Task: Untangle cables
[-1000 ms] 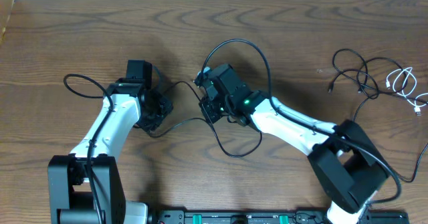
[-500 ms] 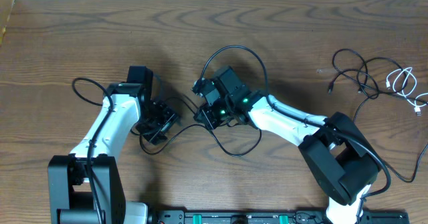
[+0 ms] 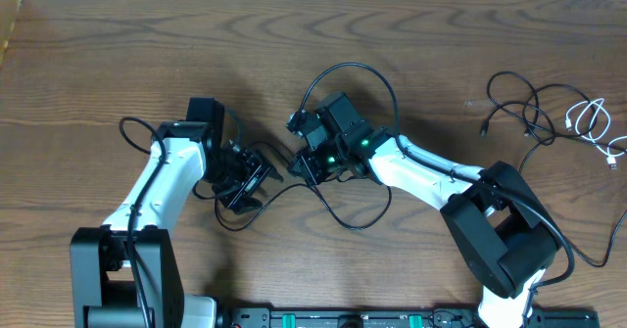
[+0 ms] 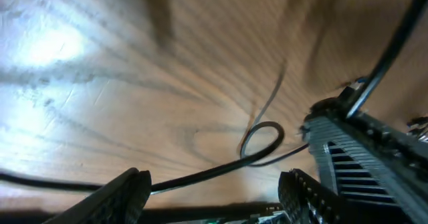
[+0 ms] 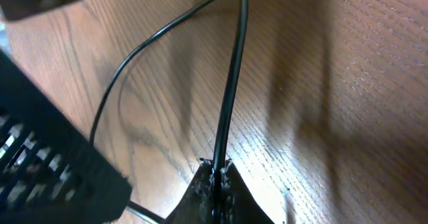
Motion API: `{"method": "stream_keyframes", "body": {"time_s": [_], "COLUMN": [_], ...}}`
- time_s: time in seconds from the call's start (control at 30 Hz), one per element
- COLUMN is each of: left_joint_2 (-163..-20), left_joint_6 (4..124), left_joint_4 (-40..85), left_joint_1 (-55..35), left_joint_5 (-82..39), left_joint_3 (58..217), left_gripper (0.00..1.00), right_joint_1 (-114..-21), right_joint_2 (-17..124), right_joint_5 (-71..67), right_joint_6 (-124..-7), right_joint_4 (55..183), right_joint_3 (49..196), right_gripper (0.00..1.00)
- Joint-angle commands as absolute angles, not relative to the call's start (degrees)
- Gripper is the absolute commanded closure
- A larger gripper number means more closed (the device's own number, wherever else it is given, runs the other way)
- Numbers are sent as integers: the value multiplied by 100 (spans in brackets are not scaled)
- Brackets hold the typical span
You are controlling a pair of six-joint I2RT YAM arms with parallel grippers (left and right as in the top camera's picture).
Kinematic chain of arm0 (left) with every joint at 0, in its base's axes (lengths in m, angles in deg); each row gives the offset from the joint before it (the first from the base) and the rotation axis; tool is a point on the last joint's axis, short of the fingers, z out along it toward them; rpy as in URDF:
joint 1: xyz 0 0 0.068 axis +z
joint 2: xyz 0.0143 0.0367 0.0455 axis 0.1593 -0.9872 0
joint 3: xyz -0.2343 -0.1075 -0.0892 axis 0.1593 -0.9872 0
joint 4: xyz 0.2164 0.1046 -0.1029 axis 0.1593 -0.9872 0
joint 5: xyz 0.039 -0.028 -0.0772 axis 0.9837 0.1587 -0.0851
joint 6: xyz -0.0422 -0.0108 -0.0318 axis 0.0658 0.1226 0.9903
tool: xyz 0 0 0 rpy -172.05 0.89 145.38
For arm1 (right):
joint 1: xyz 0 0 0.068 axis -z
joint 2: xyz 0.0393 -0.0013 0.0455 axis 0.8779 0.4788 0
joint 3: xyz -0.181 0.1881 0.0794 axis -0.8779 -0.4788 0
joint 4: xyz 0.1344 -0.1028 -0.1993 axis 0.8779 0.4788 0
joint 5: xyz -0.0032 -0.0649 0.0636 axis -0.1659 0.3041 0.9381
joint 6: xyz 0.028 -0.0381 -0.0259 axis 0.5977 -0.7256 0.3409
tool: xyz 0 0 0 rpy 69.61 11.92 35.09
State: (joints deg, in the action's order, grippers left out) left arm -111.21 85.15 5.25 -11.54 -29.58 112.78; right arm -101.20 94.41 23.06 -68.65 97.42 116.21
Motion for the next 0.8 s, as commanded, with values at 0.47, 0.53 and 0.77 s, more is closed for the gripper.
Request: {"method": "stream_keyframes", "body": {"time_s": [0.47, 0.53, 0.77], "left_joint_2": [-11147, -11147, -11147], "left_joint_6": [9453, 9728, 10242], "left_joint_4": [-2, 88, 287], "left_joint_1": [-1167, -1167, -1167], "left_joint_5": [-2365, -1992, -1937], "left_joint_3": [11243, 11243, 11243], "left_gripper": [33, 33, 32], "right_joint_1": [-10118, -10118, -10118], "right_joint_2": [9470, 9470, 9470], "right_joint_5": [2407, 2407, 2407], "right_joint_6": [-6955, -6955, -6955], "right_joint_4": [9786, 9788, 9871], "right_joint_3": [11616, 11616, 11616], "right_gripper": [96, 96, 96]}}
